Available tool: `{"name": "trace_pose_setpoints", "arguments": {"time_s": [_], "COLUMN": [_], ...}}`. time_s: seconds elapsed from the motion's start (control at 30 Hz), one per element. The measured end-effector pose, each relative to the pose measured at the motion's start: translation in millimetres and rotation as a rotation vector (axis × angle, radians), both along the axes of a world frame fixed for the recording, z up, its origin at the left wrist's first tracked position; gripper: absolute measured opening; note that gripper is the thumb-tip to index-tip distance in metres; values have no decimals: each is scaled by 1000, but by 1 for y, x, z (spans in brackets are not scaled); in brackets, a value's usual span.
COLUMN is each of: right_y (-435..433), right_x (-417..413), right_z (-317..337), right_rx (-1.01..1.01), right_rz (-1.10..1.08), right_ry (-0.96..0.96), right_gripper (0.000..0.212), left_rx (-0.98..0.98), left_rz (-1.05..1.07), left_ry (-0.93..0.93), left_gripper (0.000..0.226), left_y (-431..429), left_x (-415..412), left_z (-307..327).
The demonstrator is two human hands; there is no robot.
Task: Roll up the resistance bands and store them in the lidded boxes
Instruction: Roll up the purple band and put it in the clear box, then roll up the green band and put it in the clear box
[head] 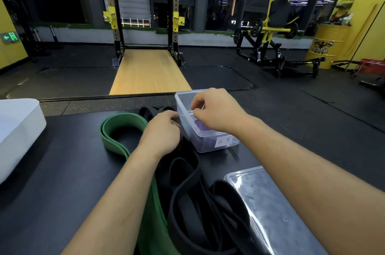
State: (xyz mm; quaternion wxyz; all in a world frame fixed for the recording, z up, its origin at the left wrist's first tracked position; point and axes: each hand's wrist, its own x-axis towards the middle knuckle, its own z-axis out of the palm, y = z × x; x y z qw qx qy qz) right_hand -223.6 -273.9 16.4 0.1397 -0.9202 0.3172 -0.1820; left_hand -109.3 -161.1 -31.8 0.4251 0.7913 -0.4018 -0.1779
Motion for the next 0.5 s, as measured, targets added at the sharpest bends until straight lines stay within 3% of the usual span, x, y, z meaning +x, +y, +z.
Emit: {"name": "trace_pose_setpoints", "arguments": {"time_s": [0.3,0.5], "right_y": [47,78], "right_x": [-9,-20], "right_z": [9,-10], "right_rx": [36,12], "right_rz": [109,130], "right_ry": [63,238], "right_gripper": [14,18], "left_rx": [-71,100], "left_rz": [-140,-232], "left_ry": [-259,-306], "left_gripper": [28,31], "left_y": [64,101], "left_x": [-14,-19], "left_z": [-2,-4]}}
